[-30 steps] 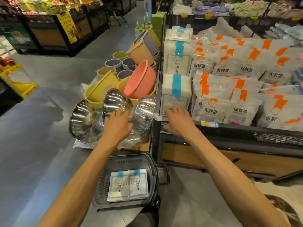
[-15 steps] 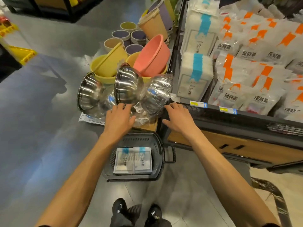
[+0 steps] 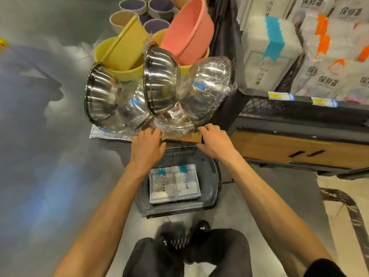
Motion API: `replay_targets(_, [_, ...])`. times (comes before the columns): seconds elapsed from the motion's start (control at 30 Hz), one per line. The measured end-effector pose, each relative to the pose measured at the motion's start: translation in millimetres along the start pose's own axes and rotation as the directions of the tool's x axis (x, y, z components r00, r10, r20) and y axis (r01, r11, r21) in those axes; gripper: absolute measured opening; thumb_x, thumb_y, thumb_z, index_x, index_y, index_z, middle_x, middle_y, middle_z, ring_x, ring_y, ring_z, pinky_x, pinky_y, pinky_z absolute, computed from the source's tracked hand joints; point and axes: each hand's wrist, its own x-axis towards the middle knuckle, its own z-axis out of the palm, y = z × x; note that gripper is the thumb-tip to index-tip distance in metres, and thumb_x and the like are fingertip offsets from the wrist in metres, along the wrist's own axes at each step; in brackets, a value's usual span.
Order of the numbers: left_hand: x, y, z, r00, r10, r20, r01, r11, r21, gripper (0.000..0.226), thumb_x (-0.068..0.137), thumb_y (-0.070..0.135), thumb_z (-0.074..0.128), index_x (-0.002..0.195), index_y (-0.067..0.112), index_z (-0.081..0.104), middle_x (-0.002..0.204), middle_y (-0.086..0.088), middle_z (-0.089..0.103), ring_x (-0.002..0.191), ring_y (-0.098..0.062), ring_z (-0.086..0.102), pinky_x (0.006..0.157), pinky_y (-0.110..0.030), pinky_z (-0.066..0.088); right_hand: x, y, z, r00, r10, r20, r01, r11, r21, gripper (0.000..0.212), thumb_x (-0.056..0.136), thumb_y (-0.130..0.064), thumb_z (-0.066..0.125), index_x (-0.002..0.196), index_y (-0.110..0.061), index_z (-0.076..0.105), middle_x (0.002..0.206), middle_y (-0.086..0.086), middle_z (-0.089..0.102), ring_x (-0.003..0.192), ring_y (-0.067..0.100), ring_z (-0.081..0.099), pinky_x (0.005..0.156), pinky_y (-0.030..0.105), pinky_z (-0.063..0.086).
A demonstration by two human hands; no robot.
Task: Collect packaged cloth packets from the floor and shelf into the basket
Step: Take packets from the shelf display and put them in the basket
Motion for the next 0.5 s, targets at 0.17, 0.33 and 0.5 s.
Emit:
replay_targets(0.17, [27.2,-36.0,103.6,0.999,0.031,-0.01,-0.032,0.995,-0.096,0.047,0.099,0.036,0.055,0.139,0.013,0.047,0.128,-0.015,0.057,0.116,-0.037,0.052,0.087,-0.049,0.047,41.9,10.1,102.0,1.0,0.025,0.004,-0.025,1.0,0.003,0.057,0.095,-0.04,0.058,0.142,-0.014,0.042,0.14,0.013,0.045,0.126,0.035,0.045,0.096,0.048,0.045])
replay_targets(0.33, [59.8,-71.1,226.4,1.0,0.021,0.004,-0.021,0.996,-0.083,0.051,0.099,0.038,0.053,0.143,0.013,0.045,0.131,-0.015,0.056,0.118,-0.039,0.052,0.09,-0.052,0.047,89.0,24.0,227.5,0.999,0.039,-0.036,-0.038,0.999,0.032,0.052,0.095,-0.038,0.057,0.139,-0.014,0.045,0.135,0.013,0.05,0.122,0.035,0.049,0.093,0.047,0.048])
replay_targets(0.5, [85.9,-95.8,363.8,0.997,-0.03,0.077,0.036,0.996,-0.076,0.053,0.102,0.036,0.052,0.147,0.012,0.039,0.134,-0.016,0.053,0.12,-0.038,0.051,0.091,-0.052,0.05,135.6,40.8,362.7,0.999,0.033,-0.038,-0.029,0.995,0.096,0.064,0.096,-0.034,0.059,0.151,-0.016,0.033,0.141,0.012,0.045,0.127,0.036,0.047,0.092,0.047,0.047])
